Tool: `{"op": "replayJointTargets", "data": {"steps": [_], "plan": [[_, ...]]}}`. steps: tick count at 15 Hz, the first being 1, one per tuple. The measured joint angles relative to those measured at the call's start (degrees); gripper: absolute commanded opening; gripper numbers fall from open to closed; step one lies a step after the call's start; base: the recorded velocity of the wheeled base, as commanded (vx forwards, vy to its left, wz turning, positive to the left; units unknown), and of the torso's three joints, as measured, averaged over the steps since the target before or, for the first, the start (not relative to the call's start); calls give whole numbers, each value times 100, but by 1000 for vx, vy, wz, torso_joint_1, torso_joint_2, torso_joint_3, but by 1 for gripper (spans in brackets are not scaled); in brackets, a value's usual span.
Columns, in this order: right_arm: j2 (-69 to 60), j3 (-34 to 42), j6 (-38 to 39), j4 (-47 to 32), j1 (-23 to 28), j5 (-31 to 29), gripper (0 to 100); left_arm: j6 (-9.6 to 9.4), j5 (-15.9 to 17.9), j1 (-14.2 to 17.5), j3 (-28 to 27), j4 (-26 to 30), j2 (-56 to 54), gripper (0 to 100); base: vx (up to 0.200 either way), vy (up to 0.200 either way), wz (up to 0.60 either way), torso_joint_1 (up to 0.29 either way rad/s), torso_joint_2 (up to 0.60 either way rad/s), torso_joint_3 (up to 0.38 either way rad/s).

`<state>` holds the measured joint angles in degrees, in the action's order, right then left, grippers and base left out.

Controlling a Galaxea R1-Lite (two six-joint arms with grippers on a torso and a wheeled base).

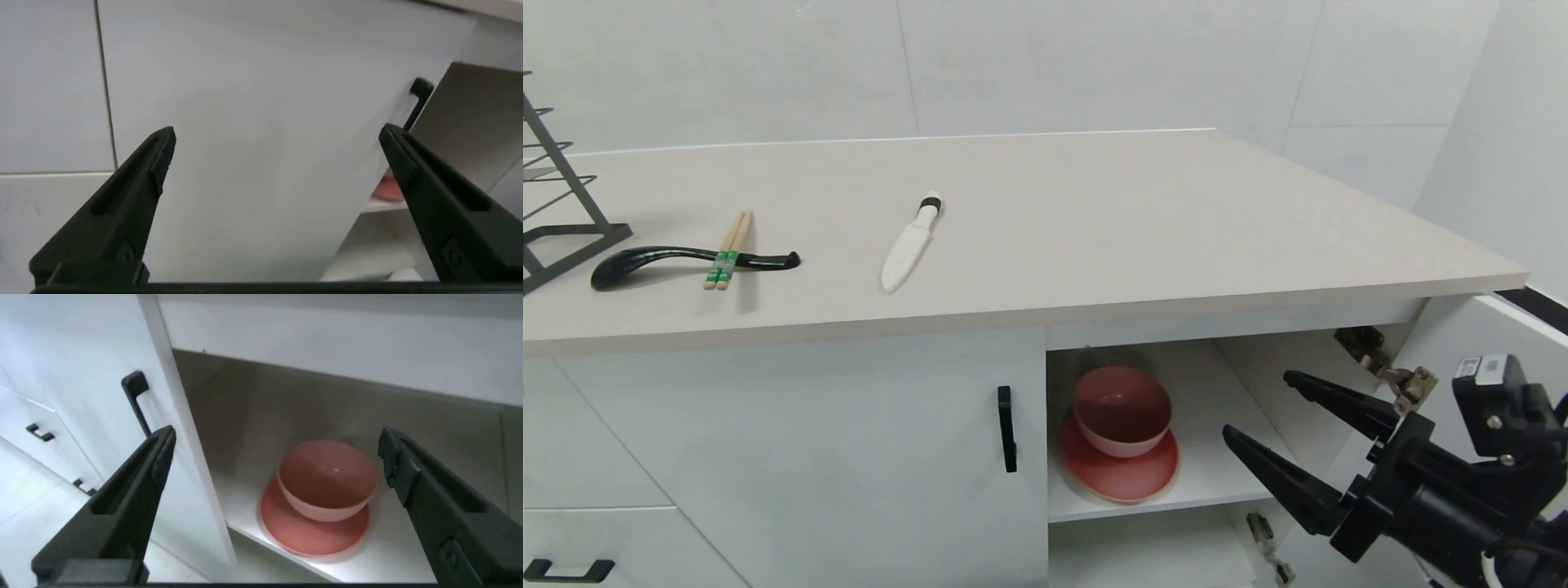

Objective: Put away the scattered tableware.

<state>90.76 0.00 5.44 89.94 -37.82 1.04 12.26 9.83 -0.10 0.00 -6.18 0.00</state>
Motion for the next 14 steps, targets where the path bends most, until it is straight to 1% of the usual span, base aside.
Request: {"op": "replayJointTargets", "data": {"steps": [1, 2, 3, 4, 5, 6, 7, 8, 11, 14], "plan": [[-62, 0, -9, -2, 55, 2, 100, -15, -9, 0, 0, 162, 0, 100, 0, 0, 0, 0, 0, 0], [-140, 0, -24, 0, 146, 5, 100, -63, -6, 0, 0, 172, 0, 100, 0, 0, 0, 0, 0, 0], [-221, 0, -32, 0, 257, 5, 100, -296, -9, 0, 0, 194, 0, 100, 0, 0, 0, 0, 0, 0], [-294, 0, -38, 0, 400, 2, 100, -705, -26, 0, 0, 230, 0, 100, 0, 0, 0, 0, 0, 0], [-369, 0, -43, 0, 571, 5, 100, -1096, -157, 0, 0, 290, 0, 100, 0, 0, 0, 0, 0, 0], [-444, 0, -49, 0, 692, 7, 100, -1237, -411, 0, 0, 397, 0, 100, 0, 0, 0, 0, 0, 0], [-512, 0, -65, -11, 763, 5, 100, -1295, -805, 0, 0, 608, 0, 100, 0, 0, 0, 0, 0, 0], [-614, 0, -88, -148, 795, 7, 100, -1292, -961, 0, -2, 691, 0, 100, 0, 0, 0, 0, 0, 0], [-1165, 0, -167, -997, 827, 9, 100, -1280, -983, 0, -2, 628, 0, 100, 0, 0, 0, 0, 0, 0], [-2000, 0, -334, -2228, 827, 13, 100, -1278, -980, 0, 0, 621, 0, 100, 0, 0, 0, 0, 0, 0]]}}
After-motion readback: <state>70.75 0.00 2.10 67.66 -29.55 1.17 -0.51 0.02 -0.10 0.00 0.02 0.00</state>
